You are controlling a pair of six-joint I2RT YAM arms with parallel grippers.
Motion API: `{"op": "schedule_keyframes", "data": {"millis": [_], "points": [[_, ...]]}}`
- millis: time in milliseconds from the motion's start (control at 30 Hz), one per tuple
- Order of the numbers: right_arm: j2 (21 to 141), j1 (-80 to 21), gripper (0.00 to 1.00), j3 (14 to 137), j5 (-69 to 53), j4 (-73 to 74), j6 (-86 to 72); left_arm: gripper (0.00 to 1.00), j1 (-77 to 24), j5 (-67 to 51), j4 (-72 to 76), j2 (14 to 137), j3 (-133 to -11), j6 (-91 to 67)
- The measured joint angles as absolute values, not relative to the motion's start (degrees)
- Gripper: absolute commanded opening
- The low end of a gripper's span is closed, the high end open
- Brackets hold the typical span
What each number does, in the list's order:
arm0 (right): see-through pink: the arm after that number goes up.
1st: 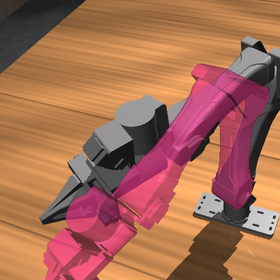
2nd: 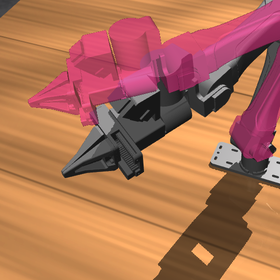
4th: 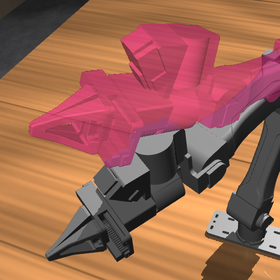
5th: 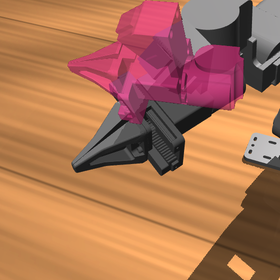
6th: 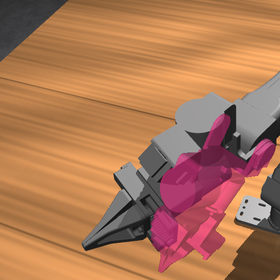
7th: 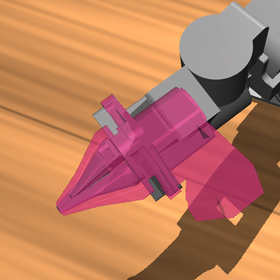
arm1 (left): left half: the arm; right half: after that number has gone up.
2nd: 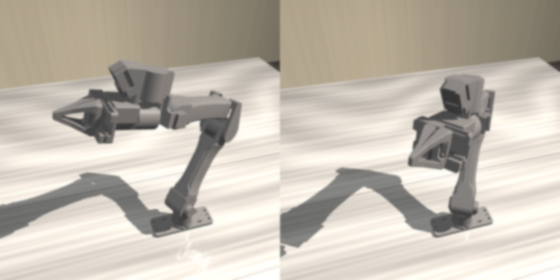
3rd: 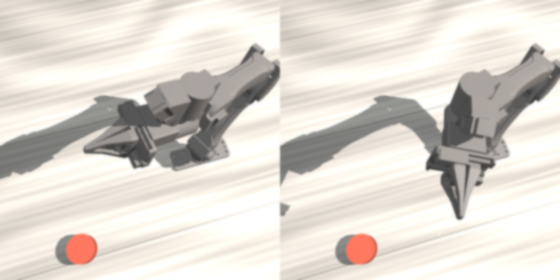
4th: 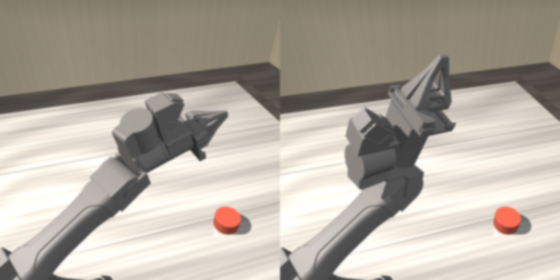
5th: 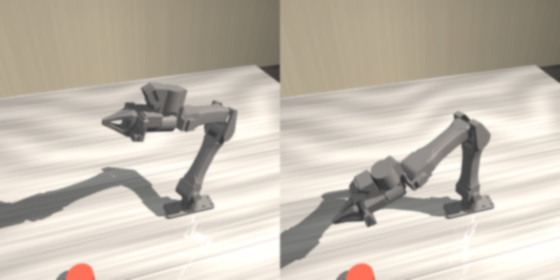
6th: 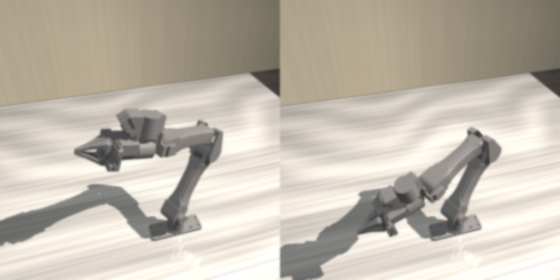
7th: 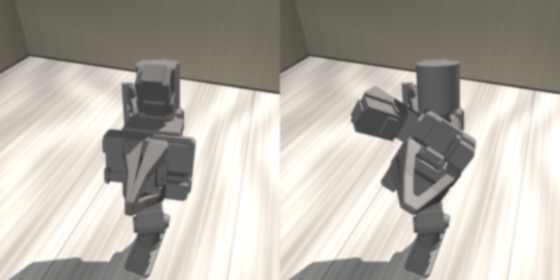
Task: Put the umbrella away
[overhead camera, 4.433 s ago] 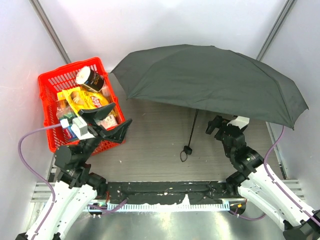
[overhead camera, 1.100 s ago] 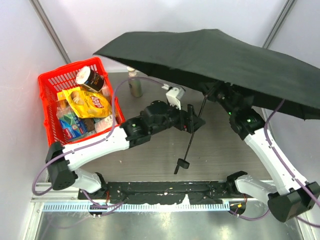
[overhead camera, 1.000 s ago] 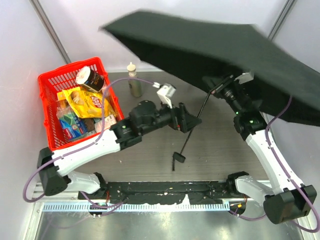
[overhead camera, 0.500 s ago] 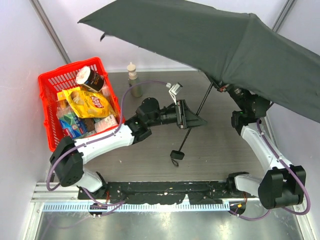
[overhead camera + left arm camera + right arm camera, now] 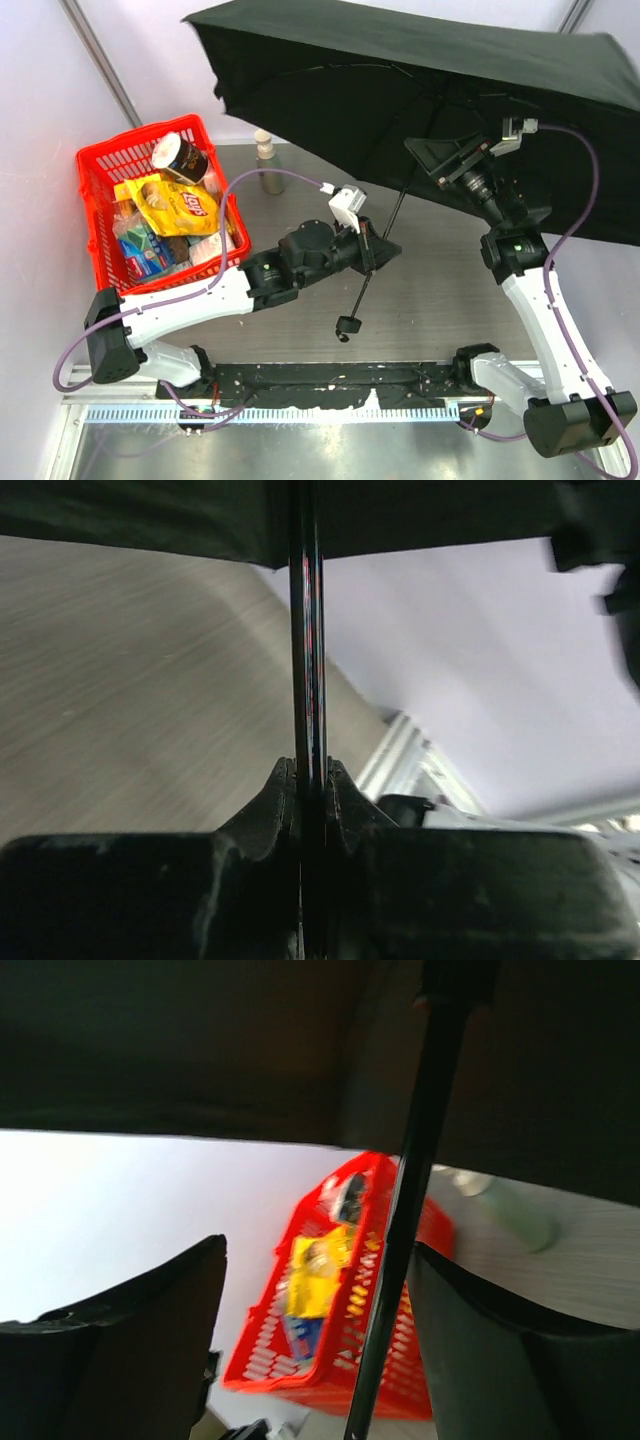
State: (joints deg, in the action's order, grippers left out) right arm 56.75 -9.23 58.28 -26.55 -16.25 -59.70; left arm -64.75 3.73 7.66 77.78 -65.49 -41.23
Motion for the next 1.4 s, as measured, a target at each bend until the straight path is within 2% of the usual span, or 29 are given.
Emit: {"op": "schedule_keyframes", "data": {"millis": [200,367,767,933,1133,1233,1400], "points": [[56.29,-11.07,0.76,65.32,-11.73,3.01,-51.35,0.0,-69.71,19.16,0.49,78.28,-68.29,-35.11],[56.69,-12.16,0.76,67.07,-2.09,8.45,-50.57,0.0,-72.07,25.74,-0.16,78.5,-68.77,-31.7],[62.3,-12.27,0.74,68.58,0.16,4.56,-57.56,0.0,-72.95,30.44,-0.71,80.51,-70.37,-29.56],[63.05,-12.27,0.74,69.23,0.47,-1.34,-61.34,0.0,-73.19,30.61,-0.71,80.53,-70.37,-29.06],[65.17,-12.27,0.66,70.13,2.59,-5.72,-63.86,0.0,-73.21,30.63,-0.67,80.58,-70.37,-28.88],[66.59,-12.27,0.57,71.13,4.51,-5.78,-64.29,0.0,-73.25,30.74,-0.6,80.77,-70.37,-28.88],[68.25,-12.38,0.54,72.42,5.72,-5.5,-64.4,0.0,-73.43,31.22,-0.16,80.88,-70.37,-28.91]]}}
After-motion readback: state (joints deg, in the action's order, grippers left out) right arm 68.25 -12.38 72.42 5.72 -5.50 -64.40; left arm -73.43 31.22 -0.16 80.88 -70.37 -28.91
